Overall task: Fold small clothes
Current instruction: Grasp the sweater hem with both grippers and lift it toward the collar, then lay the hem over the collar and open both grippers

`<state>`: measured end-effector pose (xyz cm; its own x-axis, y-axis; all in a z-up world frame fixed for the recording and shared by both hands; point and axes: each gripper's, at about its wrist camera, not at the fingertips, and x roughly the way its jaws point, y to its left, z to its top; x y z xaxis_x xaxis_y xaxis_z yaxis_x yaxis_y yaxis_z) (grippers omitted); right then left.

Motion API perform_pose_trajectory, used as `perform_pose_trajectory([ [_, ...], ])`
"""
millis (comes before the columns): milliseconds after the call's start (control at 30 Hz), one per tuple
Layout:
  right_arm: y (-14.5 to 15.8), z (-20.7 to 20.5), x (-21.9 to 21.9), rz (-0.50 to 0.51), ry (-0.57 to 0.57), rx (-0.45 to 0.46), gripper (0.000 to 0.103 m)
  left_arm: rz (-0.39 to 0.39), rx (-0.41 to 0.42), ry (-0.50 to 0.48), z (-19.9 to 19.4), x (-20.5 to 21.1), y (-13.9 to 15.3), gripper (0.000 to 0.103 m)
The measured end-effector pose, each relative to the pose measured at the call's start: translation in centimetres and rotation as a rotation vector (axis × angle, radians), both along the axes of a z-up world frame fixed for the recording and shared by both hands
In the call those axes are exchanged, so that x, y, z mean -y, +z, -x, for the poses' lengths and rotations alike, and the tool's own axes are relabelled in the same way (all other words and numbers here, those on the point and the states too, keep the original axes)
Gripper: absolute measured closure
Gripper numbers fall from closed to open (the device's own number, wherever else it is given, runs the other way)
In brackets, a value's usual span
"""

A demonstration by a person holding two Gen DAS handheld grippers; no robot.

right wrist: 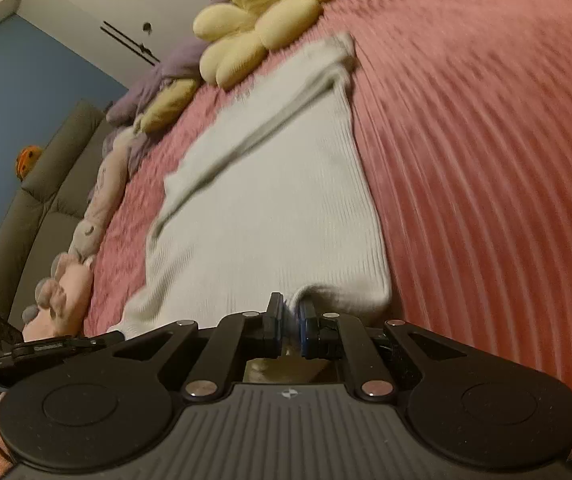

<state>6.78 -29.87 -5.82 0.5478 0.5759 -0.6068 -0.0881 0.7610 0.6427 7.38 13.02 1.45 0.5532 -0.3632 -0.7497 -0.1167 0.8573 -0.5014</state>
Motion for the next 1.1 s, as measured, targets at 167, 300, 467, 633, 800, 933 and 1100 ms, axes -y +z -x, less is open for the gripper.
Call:
perform_pose_trajectory([
  [167, 1.5, -3.0, -0.5, 0.045, -0.026, 0.076, 0.096, -0.016, 0.048, 0.03, -4.0, -0.6, 0.9, 0.085],
  [300, 2.2, -6.1, -0.8, 0.092, -0.067, 0.134, 0.096, -0.031, 0.063, 0.061, -7.4, -1.2, 0.9, 0.085],
  [467, 2.2, -10.1, -2.0, 0.184, -0.091, 0.19, 0.096, -0.006, 0.032, 0.109, -11.5, -2.6, -0.5, 0.083],
  [633, 1.5, -13.2, -2.9, 0.229, -0.084, 0.201, 0.093, -0.055, 0.072, 0.184, -12.3, -3.6, -0.6, 0.066],
  [800, 1.5, -12.8, -2.0, 0.221, -0.126, 0.246, 0.062, -0.105, 0.113, 0.125, -11.6, -4.1, -0.5, 0.042],
  [933, 0.9, -12.5, -1.6, 0.268, -0.125, 0.231, 0.054, -0.131, 0.078, -0.002, -11.5, -2.7, -1.8, 0.04],
  [1100, -0.4, -12.7, -2.1, 0.295, -0.073, 0.173, 0.053, -0.214, 0.086, -0.136, -11.6, 0.5, -2.6, 0.028],
])
